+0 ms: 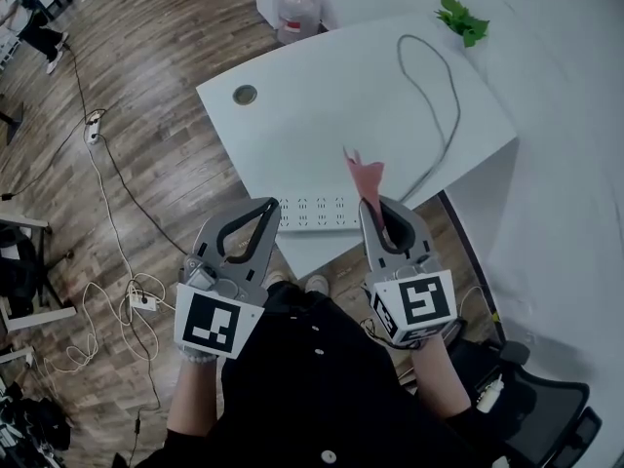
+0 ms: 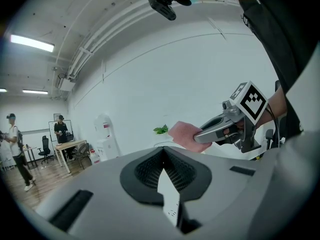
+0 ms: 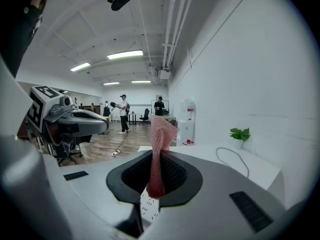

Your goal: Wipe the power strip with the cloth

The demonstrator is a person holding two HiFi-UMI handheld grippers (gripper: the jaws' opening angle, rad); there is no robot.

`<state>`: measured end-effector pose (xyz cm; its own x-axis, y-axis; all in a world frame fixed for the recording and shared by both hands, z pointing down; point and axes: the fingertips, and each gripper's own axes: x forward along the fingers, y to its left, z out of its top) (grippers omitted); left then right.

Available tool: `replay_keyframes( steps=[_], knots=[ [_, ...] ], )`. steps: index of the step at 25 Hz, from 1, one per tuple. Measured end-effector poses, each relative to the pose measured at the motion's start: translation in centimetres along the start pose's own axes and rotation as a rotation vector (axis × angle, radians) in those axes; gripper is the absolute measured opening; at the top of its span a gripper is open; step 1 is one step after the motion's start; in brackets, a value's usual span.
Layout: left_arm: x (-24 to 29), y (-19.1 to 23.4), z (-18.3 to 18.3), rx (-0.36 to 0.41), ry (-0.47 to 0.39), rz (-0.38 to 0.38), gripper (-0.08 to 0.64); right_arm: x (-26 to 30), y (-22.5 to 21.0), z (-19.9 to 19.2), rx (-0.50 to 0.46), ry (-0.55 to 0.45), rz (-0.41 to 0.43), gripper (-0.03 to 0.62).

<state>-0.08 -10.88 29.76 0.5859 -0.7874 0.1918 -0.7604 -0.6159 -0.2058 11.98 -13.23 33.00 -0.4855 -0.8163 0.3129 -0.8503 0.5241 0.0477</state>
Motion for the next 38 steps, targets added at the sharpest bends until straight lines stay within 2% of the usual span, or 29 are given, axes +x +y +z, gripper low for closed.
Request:
replay_keyframes(
  steps=[5,17,25,38],
  knots=[
    [-0.2,1.0,-0.8,-0.005,0.006,0.001,0.014,1.6,0.8,-0.2,0.001,0.015,0.016,0.054],
    [-2.3,3.6,-2.8,-0.035,0.042,0.075,0.014,5.5,4.1,-1.7,-0.031,0.074,0.104,0.054],
    [-3.7,5.0,-4.1,-0.056,0.066,0.123,0.014,8.7,7.4,-4.9,-0.067,0.154,0.188,0.054],
    [-5.6,6.4,-5.1,-0.063,0.076,0.155,0.014,12.8,13.0,-10.5,-0.131,0.310,0.310,0.054]
  ],
)
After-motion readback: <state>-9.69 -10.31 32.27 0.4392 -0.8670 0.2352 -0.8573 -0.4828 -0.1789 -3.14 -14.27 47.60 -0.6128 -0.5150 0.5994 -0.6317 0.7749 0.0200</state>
